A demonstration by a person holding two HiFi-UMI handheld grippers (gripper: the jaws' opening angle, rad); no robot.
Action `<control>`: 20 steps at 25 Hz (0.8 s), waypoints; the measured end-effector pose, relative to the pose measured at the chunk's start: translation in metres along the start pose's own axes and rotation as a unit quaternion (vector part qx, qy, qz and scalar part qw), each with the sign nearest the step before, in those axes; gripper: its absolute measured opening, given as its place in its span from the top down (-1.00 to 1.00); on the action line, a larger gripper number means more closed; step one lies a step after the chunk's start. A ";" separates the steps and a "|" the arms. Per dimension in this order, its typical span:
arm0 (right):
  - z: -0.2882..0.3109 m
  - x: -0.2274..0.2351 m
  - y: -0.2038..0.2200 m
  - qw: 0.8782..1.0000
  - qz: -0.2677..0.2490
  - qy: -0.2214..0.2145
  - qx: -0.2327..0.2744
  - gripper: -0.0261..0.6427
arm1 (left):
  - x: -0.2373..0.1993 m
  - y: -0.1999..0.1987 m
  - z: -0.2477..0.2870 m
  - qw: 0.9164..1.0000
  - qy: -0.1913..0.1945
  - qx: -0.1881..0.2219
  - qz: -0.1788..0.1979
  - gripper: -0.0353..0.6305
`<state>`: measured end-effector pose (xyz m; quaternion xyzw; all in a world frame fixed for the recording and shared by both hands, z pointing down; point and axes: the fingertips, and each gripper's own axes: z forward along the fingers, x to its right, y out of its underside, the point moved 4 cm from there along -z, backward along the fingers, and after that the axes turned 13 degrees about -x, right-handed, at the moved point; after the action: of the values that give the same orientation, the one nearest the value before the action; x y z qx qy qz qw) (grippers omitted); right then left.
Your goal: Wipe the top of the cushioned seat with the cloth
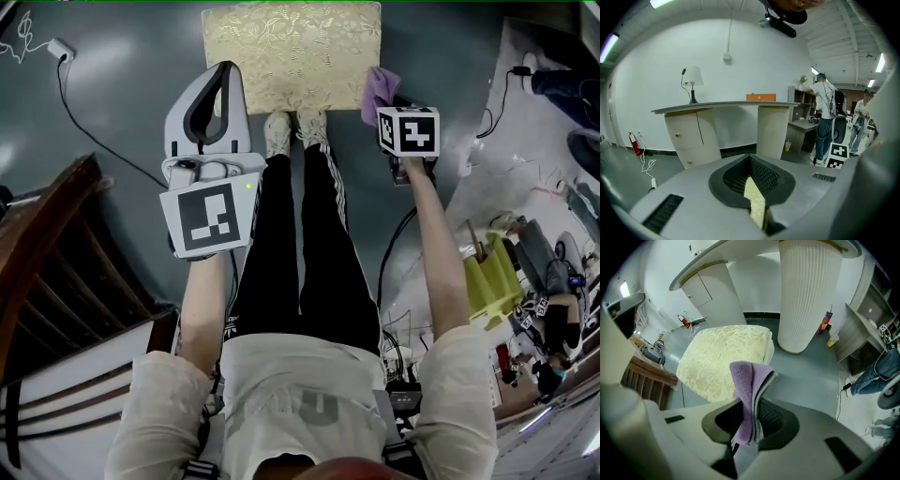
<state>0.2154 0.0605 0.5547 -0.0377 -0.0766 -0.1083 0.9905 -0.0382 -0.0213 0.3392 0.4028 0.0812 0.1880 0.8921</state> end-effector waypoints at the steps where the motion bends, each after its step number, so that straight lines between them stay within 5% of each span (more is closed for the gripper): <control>1: 0.000 0.001 0.000 1.000 0.002 0.001 -0.002 0.66 | -0.001 0.000 0.000 1.000 -0.001 0.000 -0.001 0.88; 14: -0.003 -0.006 0.000 0.999 0.038 0.020 -0.010 0.66 | -0.014 -0.003 -0.009 1.000 -0.012 0.014 -0.009 0.88; 20: -0.117 -0.049 -0.054 0.989 0.060 -0.013 0.135 0.66 | -0.016 -0.066 -0.033 0.998 -0.017 0.052 -0.026 0.88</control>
<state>0.1735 0.0071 0.4346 0.0906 -0.1006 -0.0368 0.9901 -0.0448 -0.0455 0.2676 0.4498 0.0867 0.1530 0.8756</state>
